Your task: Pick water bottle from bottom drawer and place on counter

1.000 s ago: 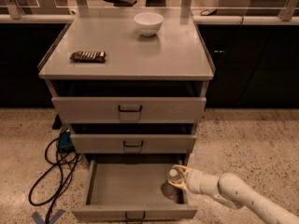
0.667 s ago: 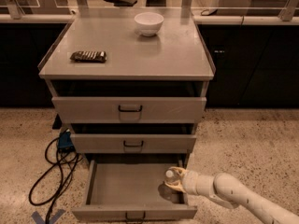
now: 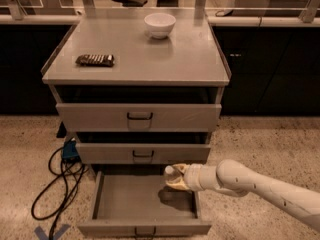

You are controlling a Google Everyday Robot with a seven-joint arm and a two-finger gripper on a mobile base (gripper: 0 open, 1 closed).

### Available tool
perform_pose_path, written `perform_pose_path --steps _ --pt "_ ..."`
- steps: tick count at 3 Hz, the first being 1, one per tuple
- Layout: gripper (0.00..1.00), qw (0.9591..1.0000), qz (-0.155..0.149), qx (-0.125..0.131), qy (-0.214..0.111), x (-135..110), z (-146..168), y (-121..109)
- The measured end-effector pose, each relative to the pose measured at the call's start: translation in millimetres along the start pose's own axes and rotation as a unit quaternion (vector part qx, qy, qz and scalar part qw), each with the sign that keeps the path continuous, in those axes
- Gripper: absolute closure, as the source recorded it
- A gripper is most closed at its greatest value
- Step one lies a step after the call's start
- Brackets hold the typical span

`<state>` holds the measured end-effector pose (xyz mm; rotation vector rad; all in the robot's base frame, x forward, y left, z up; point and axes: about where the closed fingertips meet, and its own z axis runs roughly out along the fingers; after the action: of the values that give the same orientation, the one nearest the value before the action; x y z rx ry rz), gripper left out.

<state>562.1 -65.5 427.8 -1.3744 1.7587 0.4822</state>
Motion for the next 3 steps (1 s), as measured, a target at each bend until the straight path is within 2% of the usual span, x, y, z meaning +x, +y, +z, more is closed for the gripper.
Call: perform_pose_path --steps 1,3 --pt "1.00 0.9996 -0.024 -0.014 0.005 -60 -10 -24" --pt "1.00 0.9952 -0.091 0.035 0.005 -169 -67 -67"
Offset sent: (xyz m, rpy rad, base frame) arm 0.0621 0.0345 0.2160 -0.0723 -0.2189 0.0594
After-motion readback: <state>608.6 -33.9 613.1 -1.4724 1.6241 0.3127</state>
